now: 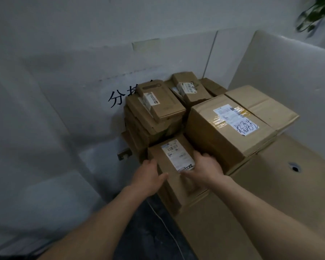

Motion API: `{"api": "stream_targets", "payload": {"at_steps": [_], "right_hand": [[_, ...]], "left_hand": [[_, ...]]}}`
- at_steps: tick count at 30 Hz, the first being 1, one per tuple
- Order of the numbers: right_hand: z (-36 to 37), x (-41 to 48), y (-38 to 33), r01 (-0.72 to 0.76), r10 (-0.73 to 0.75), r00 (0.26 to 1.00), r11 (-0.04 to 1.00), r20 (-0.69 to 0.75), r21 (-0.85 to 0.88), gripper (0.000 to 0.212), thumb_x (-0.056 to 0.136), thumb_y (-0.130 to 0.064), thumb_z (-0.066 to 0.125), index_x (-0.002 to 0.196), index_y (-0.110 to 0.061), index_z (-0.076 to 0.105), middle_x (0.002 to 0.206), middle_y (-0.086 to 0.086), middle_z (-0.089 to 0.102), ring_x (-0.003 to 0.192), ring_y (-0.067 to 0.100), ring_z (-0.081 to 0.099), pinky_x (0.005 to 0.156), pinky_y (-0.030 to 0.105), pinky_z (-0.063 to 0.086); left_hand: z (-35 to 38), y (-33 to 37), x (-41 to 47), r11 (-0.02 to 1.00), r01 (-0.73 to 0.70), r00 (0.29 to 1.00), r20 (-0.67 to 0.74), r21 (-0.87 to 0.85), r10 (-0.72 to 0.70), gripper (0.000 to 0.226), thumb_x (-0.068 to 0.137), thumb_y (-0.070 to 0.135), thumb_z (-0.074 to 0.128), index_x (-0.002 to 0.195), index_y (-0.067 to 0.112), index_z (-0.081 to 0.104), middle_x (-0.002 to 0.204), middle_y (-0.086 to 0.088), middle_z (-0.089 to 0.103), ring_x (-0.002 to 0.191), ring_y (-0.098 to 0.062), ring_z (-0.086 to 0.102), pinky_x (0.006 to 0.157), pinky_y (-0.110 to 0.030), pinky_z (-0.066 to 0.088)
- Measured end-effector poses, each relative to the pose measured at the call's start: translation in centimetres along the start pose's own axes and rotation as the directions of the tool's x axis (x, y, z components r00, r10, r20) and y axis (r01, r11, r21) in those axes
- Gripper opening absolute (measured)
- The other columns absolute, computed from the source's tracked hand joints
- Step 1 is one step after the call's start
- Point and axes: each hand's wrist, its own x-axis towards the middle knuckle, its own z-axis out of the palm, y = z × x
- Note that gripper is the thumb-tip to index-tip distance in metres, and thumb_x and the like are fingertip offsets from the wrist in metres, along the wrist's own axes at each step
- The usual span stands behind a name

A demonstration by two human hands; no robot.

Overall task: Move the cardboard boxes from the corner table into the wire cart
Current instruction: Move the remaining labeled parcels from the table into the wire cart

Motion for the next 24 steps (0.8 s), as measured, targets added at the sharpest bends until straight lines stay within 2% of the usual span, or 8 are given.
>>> {"api": "stream_targets", "payload": {"at_steps": [4,6,8,11,16,20,24], "right_hand": [[0.8,0.0,-0.1,-0.055,0.054,0.998,0.997,0.014,0.060,0.079,0.076,-0.067,0.074,0.135,-0.026,0.043,0.128,0.004,0.055,0.112,0.024,0.059,0.082,0.032,0.051],[1.1,0.1,0.0,-0.115,0.102,0.992,0.975,0.075,0.189,0.076,0.077,-0.062,0.078,0.133,-0.024,0.045,0.129,0.004,0.057,0.113,0.024,0.061,0.079,0.030,0.050],[1.5,0.0,0.1,-0.172,0.128,0.979,0.935,0.158,0.309,0.069,0.078,-0.056,0.081,0.128,-0.022,0.048,0.126,0.003,0.060,0.110,0.023,0.063,0.083,0.033,0.057],[2.0,-0.9,0.2,-0.204,0.143,0.971,0.915,0.192,0.349,0.064,0.077,-0.054,0.082,0.121,-0.023,0.046,0.119,0.001,0.061,0.105,0.022,0.065,0.079,0.037,0.061],[2.2,-3.1,0.5,-0.141,0.087,0.985,0.905,0.149,0.402,0.059,0.077,-0.052,0.083,0.114,-0.026,0.045,0.117,0.000,0.063,0.104,0.020,0.067,0.068,0.029,0.058],[1.2,-5.7,0.5,-0.052,0.014,0.996,0.906,0.093,0.420,0.057,0.079,-0.051,0.082,0.114,-0.026,0.045,0.118,0.000,0.063,0.102,0.020,0.066,0.069,0.030,0.058],[-0.3,-9.0,0.1,0.059,-0.081,0.996,0.911,0.036,0.407,0.053,0.082,-0.052,0.079,0.110,-0.027,0.041,0.113,-0.002,0.060,0.087,0.013,0.054,0.053,0.021,0.041]], "left_hand": [[0.7,-0.6,0.3,0.986,0.016,1.000,-0.010,-0.165,-0.018,0.070,0.091,0.045,0.067,0.150,0.021,0.036,0.140,-0.004,0.053,0.121,-0.021,0.056,0.100,-0.042,0.050],[1.2,-0.6,0.4,0.964,0.031,0.999,-0.018,-0.265,-0.037,0.078,0.089,0.040,0.071,0.153,0.022,0.030,0.141,-0.003,0.053,0.123,-0.021,0.056,0.102,-0.043,0.050],[1.9,-0.5,0.3,0.948,0.078,0.996,-0.012,-0.309,-0.086,0.075,0.087,0.037,0.073,0.149,0.020,0.035,0.137,-0.002,0.057,0.120,-0.020,0.057,0.099,-0.042,0.052],[3.1,-0.4,-0.1,0.941,0.130,0.990,-0.006,-0.311,-0.139,0.065,0.083,0.037,0.075,0.140,0.020,0.047,0.130,0.000,0.061,0.114,-0.019,0.060,0.094,-0.040,0.054],[4.2,0.1,-2.1,0.930,0.181,0.972,-0.088,-0.320,-0.219,0.068,0.077,0.038,0.082,0.132,0.017,0.047,0.126,-0.001,0.061,0.112,-0.020,0.060,0.080,-0.029,0.049],[4.0,0.7,-5.3,0.921,0.228,0.944,-0.162,-0.316,-0.289,0.070,0.075,0.044,0.081,0.126,0.016,0.043,0.125,-0.004,0.060,0.111,-0.023,0.059,0.079,-0.031,0.046],[3.2,1.4,-10.0,0.925,0.244,0.914,-0.251,-0.291,-0.320,0.068,0.075,0.050,0.080,0.122,0.018,0.043,0.125,-0.004,0.060,0.105,-0.021,0.058,0.077,-0.031,0.043]]}}
